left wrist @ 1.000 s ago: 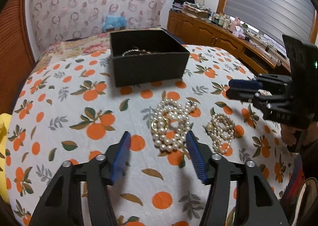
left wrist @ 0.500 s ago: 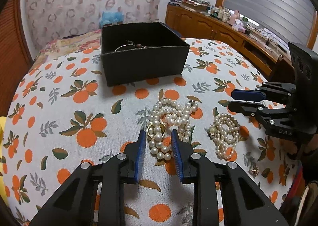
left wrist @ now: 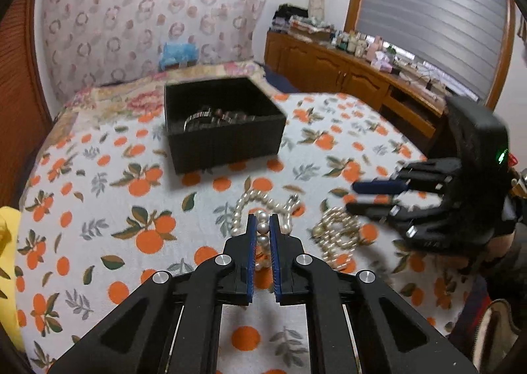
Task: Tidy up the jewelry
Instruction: 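Grasp a pearl necklace with the left tool while the right grasps another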
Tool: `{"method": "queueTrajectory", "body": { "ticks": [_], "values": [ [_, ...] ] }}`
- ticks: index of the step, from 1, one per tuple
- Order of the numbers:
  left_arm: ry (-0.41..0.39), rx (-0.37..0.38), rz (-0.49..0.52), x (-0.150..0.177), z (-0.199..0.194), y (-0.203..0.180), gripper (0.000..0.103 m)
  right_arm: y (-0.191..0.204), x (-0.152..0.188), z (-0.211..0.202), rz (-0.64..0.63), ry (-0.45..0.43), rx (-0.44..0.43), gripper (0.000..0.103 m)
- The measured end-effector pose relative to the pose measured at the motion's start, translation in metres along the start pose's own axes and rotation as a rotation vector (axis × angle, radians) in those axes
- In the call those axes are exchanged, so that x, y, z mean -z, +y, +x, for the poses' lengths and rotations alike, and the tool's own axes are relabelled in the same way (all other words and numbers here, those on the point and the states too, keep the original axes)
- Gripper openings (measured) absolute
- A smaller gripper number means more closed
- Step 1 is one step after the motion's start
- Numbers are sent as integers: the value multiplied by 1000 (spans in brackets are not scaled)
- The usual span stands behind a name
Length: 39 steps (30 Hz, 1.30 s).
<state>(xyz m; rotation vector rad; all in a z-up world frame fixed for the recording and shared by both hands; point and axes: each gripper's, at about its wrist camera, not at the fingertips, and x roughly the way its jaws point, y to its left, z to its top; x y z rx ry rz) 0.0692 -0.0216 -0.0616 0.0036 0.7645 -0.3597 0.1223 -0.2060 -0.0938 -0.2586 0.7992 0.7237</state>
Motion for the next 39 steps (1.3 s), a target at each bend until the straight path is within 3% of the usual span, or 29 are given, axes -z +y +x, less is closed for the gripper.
{"method": "queueTrajectory", "body": {
  "ticks": [10,24,29,39],
  "values": [
    [-65,0,-8,-7,-25,0,7,18,3,10,-66,61,-39,30],
    [-93,-14,-37,-9,-36,13,7,10,4,15,-61,81,46,28],
    [-88,-17,-39,-8,-36,14,7,14,3,15,-74,85,41,10],
    [-137,-13,-20,-26,-50,11,7,15,-11,-9,-70,9,37,6]
  ]
}}
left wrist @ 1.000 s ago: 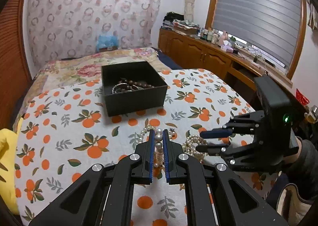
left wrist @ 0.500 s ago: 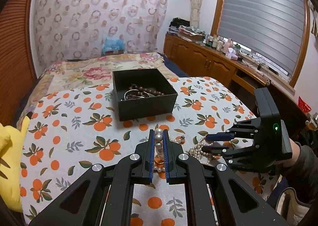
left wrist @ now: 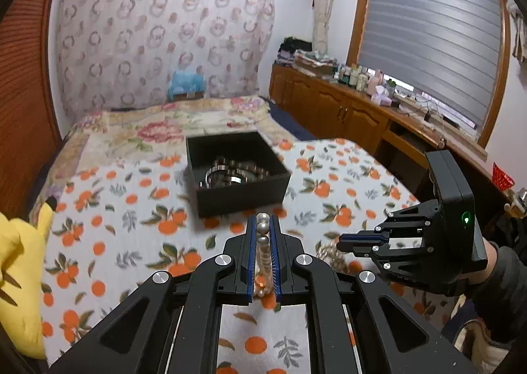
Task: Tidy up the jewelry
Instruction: 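Grasp a pearl necklace with the left tool while the right grasps another, then lower both pearl necklaces into the black box and open both tools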
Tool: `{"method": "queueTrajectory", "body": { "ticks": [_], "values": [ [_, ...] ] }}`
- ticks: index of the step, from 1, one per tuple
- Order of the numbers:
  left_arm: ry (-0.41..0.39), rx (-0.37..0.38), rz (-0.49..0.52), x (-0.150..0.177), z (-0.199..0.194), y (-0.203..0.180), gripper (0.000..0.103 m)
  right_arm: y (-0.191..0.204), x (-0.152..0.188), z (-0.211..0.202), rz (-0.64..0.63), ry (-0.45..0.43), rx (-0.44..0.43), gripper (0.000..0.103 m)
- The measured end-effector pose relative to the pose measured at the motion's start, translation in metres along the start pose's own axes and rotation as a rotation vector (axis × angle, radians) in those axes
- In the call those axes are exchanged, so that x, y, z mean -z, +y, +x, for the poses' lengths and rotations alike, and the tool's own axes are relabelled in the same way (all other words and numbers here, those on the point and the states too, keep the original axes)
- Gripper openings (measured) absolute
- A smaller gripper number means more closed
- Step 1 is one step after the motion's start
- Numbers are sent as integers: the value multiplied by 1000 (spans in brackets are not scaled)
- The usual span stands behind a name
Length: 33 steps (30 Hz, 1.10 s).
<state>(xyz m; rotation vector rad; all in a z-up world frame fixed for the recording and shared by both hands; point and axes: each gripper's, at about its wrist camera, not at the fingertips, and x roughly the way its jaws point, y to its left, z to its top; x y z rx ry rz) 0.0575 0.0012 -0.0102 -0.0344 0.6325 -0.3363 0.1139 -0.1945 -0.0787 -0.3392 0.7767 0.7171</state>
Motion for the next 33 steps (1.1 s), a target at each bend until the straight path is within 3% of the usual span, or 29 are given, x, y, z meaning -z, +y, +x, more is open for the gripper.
{"method": "queueTrajectory", "body": {
  "ticks": [16,33],
  "values": [
    [-115,-22,31,-60,-30,0,7,-11,-60,-66,2,-198,27,6],
    [-164,-50,84,-111,-27,-3,7,-28,-120,-91,-7,-308,46,6]
  ]
}}
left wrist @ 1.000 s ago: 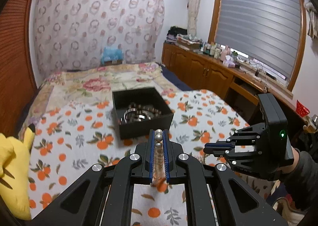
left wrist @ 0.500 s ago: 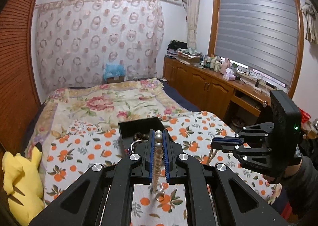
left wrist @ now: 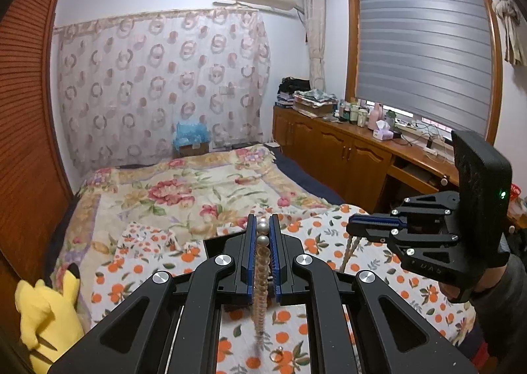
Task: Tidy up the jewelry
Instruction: 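Lower both pearl necklaces into the black box and open both tools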
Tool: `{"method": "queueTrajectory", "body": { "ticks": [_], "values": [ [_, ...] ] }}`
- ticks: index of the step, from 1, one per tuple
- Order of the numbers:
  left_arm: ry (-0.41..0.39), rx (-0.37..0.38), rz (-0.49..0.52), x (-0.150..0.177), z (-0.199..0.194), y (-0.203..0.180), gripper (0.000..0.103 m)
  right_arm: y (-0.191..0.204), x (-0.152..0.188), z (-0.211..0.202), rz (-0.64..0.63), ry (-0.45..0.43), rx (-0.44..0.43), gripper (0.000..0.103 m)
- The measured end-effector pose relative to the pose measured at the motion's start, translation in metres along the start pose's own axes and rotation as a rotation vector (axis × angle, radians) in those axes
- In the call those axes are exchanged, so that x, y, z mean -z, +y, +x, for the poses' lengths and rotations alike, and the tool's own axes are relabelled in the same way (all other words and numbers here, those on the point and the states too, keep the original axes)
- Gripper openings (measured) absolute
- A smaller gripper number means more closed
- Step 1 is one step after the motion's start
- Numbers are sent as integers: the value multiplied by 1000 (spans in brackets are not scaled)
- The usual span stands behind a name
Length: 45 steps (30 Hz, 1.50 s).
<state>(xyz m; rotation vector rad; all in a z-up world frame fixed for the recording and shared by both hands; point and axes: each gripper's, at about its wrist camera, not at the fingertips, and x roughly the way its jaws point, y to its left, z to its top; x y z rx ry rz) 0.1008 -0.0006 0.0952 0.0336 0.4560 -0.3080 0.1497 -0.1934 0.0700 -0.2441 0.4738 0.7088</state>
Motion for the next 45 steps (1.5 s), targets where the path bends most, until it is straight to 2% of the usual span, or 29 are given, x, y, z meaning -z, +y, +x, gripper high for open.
{"method": "queueTrajectory", "body": {
  "ticks": [16,22,31,40,45],
  "values": [
    [-34,-32,-7,-47,29,20,7,-19,-65,16,-14,-93,-8,6],
    [-41,-39,-31,-54,42,33,7,-29,-86,23,-21,-118,-12,6],
    [11,-22,-61,-37,73,43,7,-45,-96,42,1,-122,-15,6],
    [125,-13,-100,10,108,48,7,-54,-94,74,28,-82,-33,6],
    [178,-42,-81,31,120,49,22,-49,-74,100,33,-15,-33,6]
  ]
}}
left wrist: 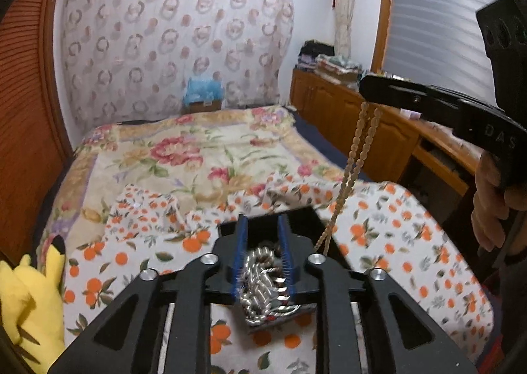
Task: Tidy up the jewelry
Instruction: 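Lower both pearl necklaces into the black box and open both tools, then reach the left tool to the gold ring and grasp it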
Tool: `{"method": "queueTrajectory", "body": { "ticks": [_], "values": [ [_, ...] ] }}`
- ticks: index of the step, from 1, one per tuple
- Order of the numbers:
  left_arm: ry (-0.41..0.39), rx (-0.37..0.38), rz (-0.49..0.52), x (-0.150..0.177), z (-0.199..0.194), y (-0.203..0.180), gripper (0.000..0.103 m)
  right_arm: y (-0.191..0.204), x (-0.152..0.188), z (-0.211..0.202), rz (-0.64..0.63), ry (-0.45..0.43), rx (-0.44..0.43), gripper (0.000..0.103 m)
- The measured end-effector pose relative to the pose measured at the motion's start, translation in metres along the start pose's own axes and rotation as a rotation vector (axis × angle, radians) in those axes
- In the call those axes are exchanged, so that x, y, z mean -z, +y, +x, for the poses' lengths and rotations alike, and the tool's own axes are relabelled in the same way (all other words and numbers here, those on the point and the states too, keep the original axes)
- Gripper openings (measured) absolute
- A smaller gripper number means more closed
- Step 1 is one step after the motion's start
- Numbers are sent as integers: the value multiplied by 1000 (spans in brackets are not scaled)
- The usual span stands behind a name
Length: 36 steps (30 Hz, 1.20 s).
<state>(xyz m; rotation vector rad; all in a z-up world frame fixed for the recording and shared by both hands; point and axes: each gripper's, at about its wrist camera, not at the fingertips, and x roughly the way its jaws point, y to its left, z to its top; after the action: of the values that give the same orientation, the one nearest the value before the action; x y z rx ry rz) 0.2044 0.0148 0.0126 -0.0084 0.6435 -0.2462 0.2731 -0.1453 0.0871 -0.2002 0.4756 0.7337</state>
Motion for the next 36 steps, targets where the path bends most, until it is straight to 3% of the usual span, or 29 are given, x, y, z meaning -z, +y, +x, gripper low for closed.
{"method": "queueTrajectory", "body": {
  "ticks": [11,13,14,15,36],
  "values": [
    [42,-29,-25,40,-3,11,41,9,60,52,25,156,8,8],
    [46,-35,-25,44,-6,12,42,6,63,53,32,158,24,19],
    [48,-34,-25,47,-7,12,43,4,64,52,37,153,38,31],
    [51,-33,-24,49,-8,11,43,3,64,52,42,149,43,33],
    [100,5,-3,106,-36,-21,45,36,104,-31,13,140,57,33]
  ]
}}
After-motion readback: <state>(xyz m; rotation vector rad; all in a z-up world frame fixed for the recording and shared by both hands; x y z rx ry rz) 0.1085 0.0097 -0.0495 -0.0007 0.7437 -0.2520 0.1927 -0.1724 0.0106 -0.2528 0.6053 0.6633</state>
